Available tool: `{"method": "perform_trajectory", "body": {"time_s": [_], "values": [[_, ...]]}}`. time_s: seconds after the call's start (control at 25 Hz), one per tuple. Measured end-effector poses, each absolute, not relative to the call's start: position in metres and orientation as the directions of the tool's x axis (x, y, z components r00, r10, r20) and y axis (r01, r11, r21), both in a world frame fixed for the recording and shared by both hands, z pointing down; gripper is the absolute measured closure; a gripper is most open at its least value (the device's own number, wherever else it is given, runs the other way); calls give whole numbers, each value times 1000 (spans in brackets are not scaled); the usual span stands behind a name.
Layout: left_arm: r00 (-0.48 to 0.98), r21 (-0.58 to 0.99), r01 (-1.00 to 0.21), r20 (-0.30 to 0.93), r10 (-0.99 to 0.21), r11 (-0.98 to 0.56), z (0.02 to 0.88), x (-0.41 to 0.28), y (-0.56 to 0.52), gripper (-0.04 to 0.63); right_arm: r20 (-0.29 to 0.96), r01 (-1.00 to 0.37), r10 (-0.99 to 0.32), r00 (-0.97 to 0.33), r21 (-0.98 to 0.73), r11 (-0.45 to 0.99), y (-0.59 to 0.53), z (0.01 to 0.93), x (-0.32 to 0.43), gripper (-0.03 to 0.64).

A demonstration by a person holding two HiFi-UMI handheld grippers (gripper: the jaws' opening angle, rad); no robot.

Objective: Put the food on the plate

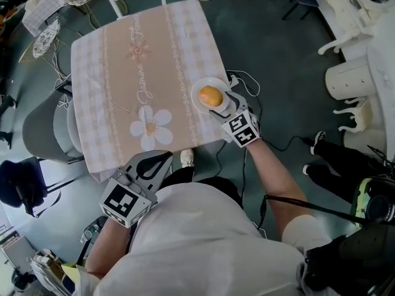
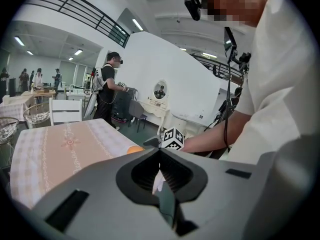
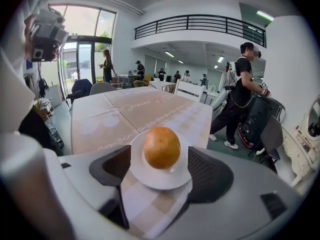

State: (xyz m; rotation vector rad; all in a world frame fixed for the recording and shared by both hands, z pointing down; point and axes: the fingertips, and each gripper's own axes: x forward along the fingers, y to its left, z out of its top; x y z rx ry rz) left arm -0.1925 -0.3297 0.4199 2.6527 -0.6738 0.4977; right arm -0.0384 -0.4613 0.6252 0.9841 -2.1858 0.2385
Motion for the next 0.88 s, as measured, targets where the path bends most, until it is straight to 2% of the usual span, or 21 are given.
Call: {"method": "perform_trajectory", "body": {"time_s": [0.52, 0.56, 0.72, 0.8, 0.88], "values": [[854, 215, -456, 378, -357, -863, 403, -101, -257, 586, 608, -736, -633, -479, 114, 667, -352, 567, 26, 266], [854, 208, -456, 375, -361, -865, 400, -92, -249, 586, 607, -738, -629, -486, 100, 667, -338, 561, 32, 291], [851, 158, -461, 356, -385, -873, 390, -56, -212, 586, 601, -727, -606, -521, 60, 684, -282, 540, 58, 517], [841, 121, -479, 347, -415, -869, 385, -42, -190, 586, 595, -691, -575, -562, 43, 721, -249, 530, 66, 573], [823, 98, -511, 342, -453, -854, 383, -29, -168, 586, 592, -644, -543, -596, 52, 763, -216, 520, 75, 593]]}}
